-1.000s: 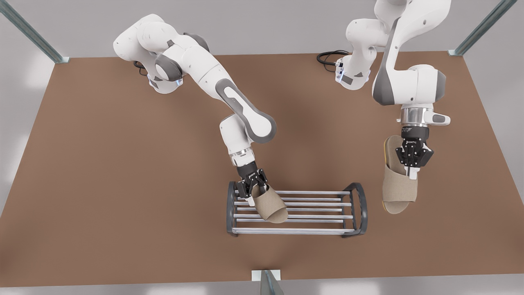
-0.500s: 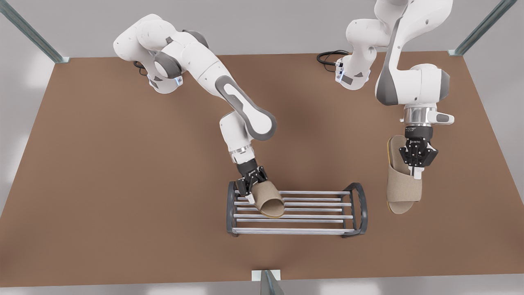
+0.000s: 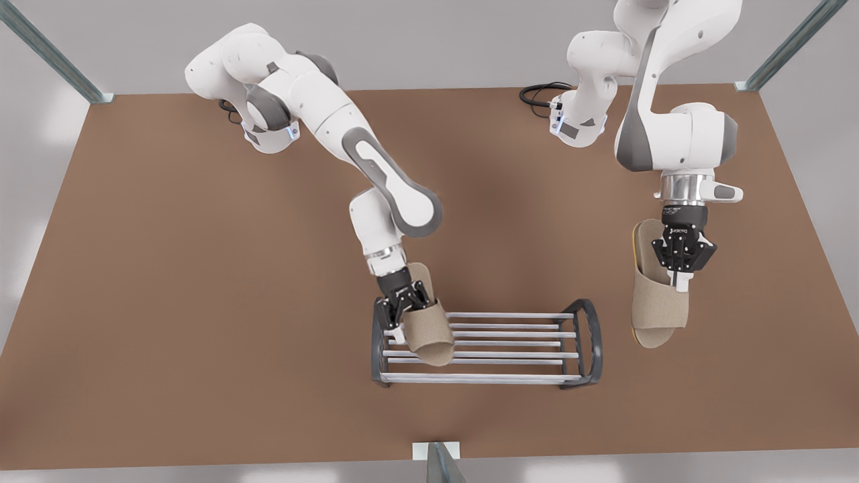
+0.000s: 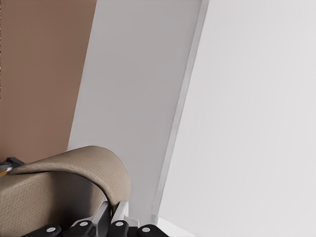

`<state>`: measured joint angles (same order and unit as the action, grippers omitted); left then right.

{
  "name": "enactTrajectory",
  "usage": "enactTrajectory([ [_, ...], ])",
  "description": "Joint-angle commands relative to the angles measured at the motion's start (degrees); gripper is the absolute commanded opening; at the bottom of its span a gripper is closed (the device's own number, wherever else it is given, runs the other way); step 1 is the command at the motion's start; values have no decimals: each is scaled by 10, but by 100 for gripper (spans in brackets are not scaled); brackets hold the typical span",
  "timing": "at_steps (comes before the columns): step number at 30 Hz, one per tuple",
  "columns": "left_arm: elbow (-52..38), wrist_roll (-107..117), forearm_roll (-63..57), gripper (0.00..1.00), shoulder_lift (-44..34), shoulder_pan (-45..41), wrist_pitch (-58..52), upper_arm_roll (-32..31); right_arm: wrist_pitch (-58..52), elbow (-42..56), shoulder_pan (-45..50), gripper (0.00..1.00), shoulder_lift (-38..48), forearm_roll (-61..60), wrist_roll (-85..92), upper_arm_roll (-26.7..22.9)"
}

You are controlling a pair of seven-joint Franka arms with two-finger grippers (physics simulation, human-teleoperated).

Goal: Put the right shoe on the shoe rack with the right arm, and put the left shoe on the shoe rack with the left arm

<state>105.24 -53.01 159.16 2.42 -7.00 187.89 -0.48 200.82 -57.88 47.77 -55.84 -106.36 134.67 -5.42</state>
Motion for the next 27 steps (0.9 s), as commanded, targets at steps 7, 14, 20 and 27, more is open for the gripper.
enactTrajectory([
  [7,-5,5,2,21,-1,-4,20,-1,-7,14,-1,100,-10,1,-1,0],
  [14,-6,4,2,21,0,1,23,-4,-24,52,-8,100,-26,1,0,4],
  [20,-6,4,2,21,0,1,26,-4,-43,72,-13,100,-37,1,0,4],
  [27,-6,4,2,21,0,2,29,-3,-54,82,-16,100,-53,1,-2,3],
])
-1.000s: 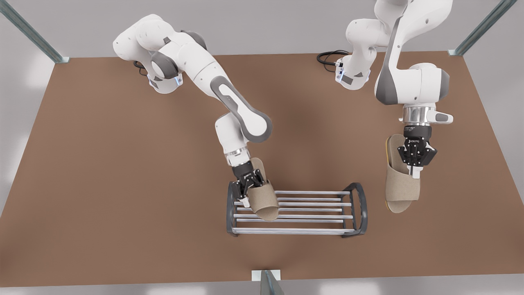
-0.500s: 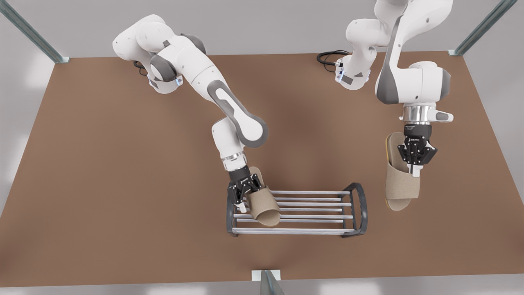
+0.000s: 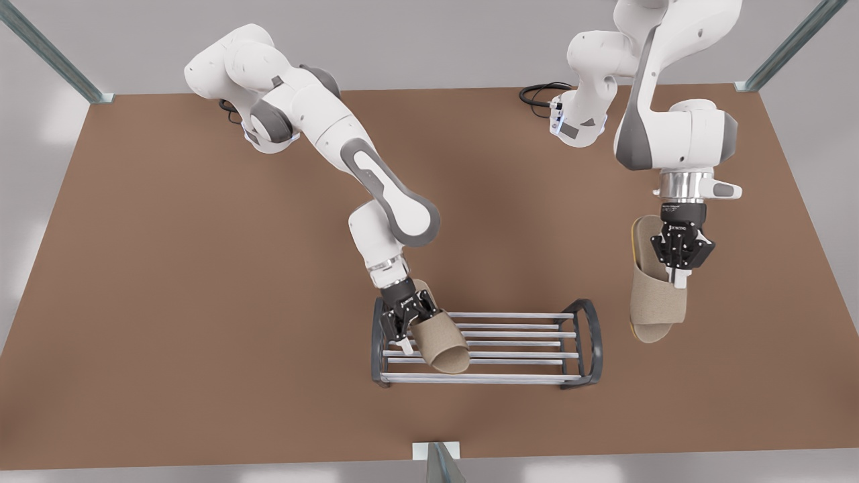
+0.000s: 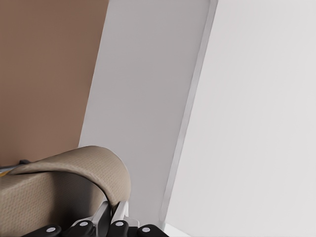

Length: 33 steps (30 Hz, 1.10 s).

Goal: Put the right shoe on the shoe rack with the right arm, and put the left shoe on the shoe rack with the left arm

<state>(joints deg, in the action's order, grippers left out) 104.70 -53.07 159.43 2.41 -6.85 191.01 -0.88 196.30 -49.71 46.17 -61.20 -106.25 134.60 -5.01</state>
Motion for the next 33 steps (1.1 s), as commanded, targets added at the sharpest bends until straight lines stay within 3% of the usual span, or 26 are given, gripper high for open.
enactTrajectory([
  [1,0,4,-1,21,0,2,-2,1,-7,0,1,100,0,0,-1,-1],
  [33,-3,4,4,21,-1,4,3,1,-7,-11,1,100,1,0,-2,2],
])
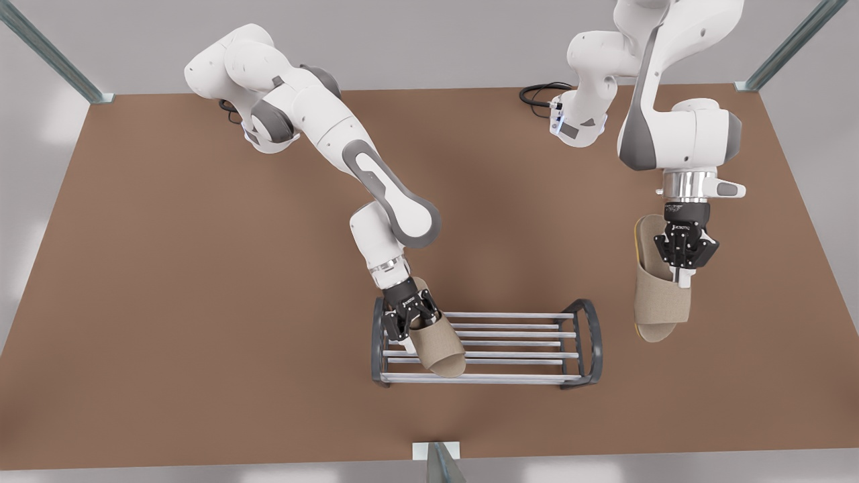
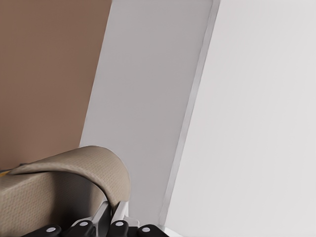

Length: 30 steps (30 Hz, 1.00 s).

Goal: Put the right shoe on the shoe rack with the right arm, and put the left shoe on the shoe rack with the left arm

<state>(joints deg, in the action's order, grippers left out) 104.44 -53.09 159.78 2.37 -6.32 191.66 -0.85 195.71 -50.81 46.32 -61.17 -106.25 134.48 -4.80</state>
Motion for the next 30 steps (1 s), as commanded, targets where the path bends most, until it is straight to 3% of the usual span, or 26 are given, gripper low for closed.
enactTrajectory([
  [1,0,5,2,21,-1,-1,-3,1,-1,-1,0,100,2,0,-1,0],
  [6,-20,3,-2,21,-1,-8,-5,-10,3,-19,1,100,10,-1,-1,0],
  [7,-30,4,-1,21,0,-8,-4,-37,6,-25,3,100,13,-1,-1,0],
  [10,-130,6,0,21,58,-9,-4,-81,9,-38,4,100,22,-2,-1,1],
  [14,-190,5,-2,21,107,-13,-5,-130,14,-46,8,100,25,-3,-2,2],
  [21,-219,4,-48,21,175,-107,-5,-132,24,-90,11,100,62,-4,-2,12],
  [30,-211,4,-63,21,208,-84,-1,-129,60,-279,70,100,252,-60,-10,26],
])
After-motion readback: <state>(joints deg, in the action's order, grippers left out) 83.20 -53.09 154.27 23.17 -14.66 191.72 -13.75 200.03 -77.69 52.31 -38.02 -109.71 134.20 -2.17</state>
